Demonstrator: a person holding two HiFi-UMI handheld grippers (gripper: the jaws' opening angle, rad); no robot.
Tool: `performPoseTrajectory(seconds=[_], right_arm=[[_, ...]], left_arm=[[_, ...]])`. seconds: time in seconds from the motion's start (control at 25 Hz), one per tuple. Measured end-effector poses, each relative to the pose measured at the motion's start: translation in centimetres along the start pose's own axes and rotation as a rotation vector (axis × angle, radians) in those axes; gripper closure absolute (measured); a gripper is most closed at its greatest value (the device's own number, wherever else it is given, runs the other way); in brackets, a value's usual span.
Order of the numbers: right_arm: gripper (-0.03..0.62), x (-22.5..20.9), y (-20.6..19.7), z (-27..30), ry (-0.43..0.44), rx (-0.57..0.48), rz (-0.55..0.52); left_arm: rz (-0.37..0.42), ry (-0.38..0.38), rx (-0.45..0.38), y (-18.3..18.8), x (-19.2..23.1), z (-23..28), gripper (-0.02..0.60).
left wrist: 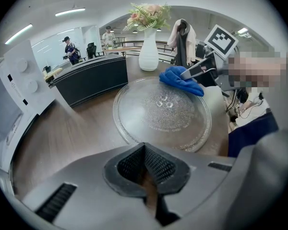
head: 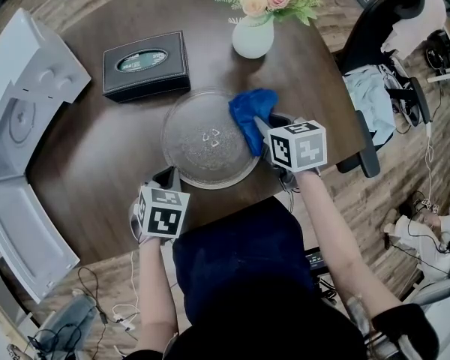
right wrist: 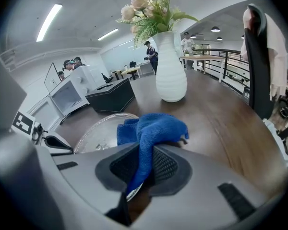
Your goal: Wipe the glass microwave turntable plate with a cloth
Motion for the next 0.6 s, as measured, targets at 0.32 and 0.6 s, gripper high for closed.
performPoseTrajectory(seconds=[0.32, 0.6], right_arm=[[0.543, -0.8, 0.4, -2.3, -0.006, -0.052, 0.042], [0.543, 2.1, 1.4, -4.8, 0.063, -0.122, 0.034]], left_arm=[[-0.007, -0.008, -0.003, 0.0, 0.0, 0.0, 0.580], [-0.007, -0.013, -0.016, 0.1, 0.1, 0.0, 0.580]])
Point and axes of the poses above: the fingertips, and each gripper's own axes: z forward along the fingers, x to its left, y out of its top, the point moved 3 cm from there along -z, backward along the fingers, and after that the axes turned 1 degree about y, right-handed, at the moved point
